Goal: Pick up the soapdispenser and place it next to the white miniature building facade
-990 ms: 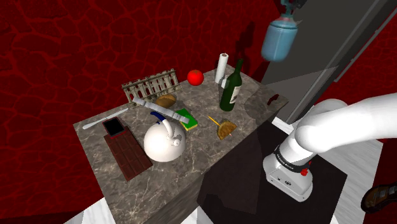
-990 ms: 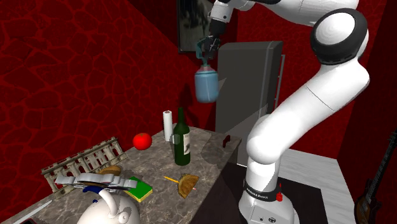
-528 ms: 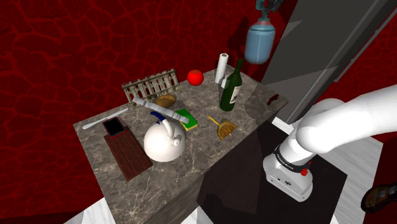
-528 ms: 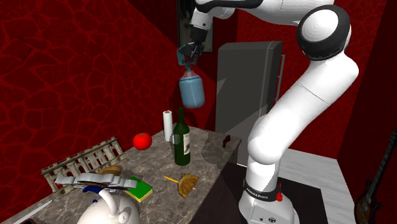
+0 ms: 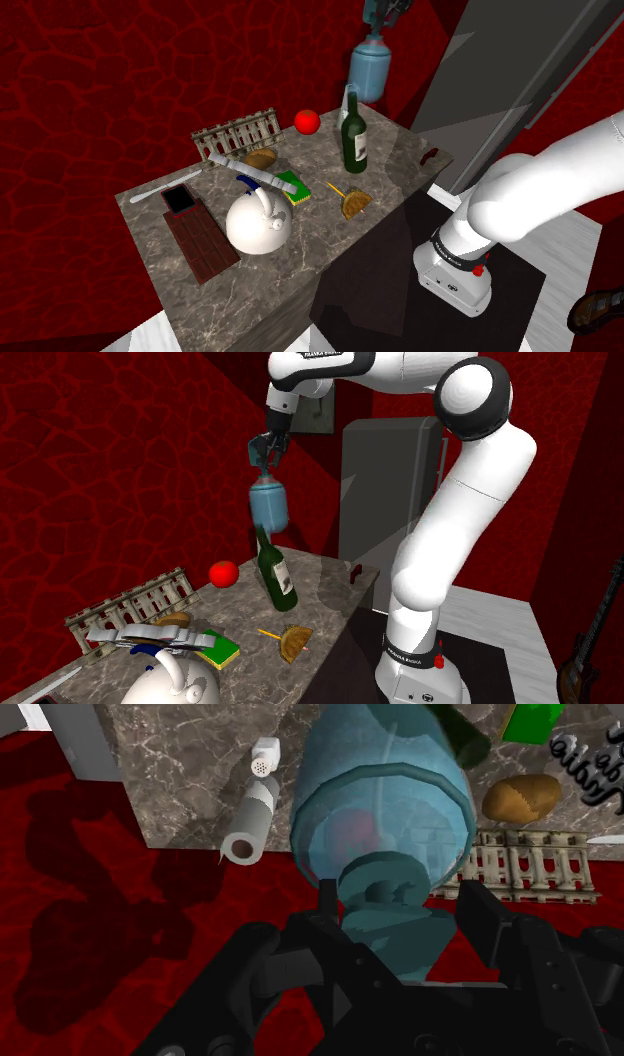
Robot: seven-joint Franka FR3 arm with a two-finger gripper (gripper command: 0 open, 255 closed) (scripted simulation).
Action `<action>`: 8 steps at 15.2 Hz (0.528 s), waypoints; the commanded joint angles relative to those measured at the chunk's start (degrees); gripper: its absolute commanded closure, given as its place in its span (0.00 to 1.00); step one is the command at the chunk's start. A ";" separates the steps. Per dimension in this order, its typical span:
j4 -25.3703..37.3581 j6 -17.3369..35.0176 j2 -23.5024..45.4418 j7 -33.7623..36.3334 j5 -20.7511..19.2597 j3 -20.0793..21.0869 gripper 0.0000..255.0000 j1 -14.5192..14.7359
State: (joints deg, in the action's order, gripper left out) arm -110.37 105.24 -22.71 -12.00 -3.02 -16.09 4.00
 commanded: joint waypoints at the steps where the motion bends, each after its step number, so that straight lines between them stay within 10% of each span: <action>1: 0.79 1.76 2.53 1.39 0.56 0.80 1.00 0.71; 8: 6.51 6.83 13.60 5.21 2.58 2.86 1.00 3.00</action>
State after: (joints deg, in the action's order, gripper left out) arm -104.84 111.36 -10.79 -7.27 -0.74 -13.46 6.72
